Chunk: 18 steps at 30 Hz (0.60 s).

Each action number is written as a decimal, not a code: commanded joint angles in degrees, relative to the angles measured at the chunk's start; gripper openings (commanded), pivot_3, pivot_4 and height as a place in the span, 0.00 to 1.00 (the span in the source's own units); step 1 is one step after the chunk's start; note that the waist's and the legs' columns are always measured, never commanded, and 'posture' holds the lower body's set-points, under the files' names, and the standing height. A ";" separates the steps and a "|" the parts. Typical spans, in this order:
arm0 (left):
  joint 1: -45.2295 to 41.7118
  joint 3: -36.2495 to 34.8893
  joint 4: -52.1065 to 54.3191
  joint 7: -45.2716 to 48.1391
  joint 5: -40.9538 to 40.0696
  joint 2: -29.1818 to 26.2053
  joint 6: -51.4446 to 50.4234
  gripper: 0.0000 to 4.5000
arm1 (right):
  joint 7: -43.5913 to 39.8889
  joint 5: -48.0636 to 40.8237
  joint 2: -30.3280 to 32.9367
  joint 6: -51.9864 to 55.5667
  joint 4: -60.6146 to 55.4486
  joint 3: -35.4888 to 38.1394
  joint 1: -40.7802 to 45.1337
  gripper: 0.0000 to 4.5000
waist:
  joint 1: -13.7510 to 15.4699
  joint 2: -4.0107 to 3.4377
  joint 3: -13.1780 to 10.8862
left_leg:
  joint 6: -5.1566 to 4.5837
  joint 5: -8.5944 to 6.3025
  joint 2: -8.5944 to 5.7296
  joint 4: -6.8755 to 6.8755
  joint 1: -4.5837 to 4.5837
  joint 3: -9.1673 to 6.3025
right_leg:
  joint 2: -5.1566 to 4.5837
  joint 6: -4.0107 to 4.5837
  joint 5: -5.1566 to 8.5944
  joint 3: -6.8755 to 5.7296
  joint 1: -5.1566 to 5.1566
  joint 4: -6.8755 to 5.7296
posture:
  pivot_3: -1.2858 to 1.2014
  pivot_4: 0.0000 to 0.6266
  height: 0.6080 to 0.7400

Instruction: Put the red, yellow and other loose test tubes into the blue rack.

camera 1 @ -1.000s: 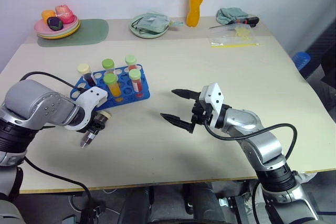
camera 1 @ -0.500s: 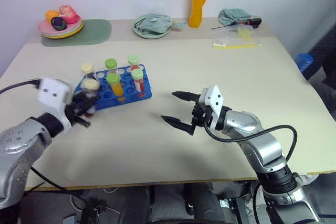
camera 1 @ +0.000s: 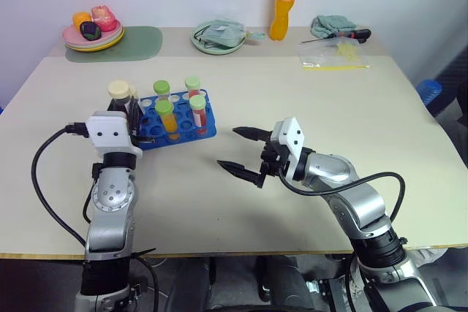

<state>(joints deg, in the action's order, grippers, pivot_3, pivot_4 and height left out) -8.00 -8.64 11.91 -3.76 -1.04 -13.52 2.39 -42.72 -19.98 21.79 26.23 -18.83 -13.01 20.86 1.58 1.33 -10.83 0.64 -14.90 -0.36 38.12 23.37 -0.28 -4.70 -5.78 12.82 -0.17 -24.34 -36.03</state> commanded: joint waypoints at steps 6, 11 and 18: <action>-2.38 -1.66 -5.84 1.31 -0.40 0.21 5.21 0.17 | 0.92 -0.36 0.56 -0.14 -3.20 1.16 -0.47 1.00 | -0.17 0.00 0.00 | -0.01 0.00 0.00 0.00 0.00 -0.01 | 0.00 -0.02 -0.01 -0.01 0.00 -0.01 | 0.52 0.24 1.00; -2.77 -2.01 -7.17 3.02 -3.01 1.53 5.30 0.17 | 1.09 -0.47 0.59 0.08 -3.60 1.08 -0.60 1.00 | -0.76 0.00 0.00 | -0.01 0.00 0.01 0.00 0.00 -0.03 | -0.01 -0.02 -0.01 -0.02 0.01 -0.01 | 0.52 0.24 1.00; -1.56 -2.06 -6.12 3.26 -2.95 2.90 4.69 0.17 | 0.91 -0.52 0.60 0.34 -3.66 1.10 -0.45 1.00 | -0.87 0.00 0.00 | -0.02 -0.01 0.02 -0.01 -0.01 -0.05 | 0.01 -0.03 -0.01 -0.02 0.01 -0.03 | 0.52 0.24 1.00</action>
<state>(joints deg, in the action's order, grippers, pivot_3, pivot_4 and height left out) -10.06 -10.37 4.73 -0.56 -3.85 -10.93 6.86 -41.88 -19.94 22.17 27.11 -20.06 -12.88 20.23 0.71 1.33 -10.83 0.62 -14.91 -0.34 38.11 23.37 -0.33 -4.69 -5.81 12.82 -0.20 -24.33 -36.06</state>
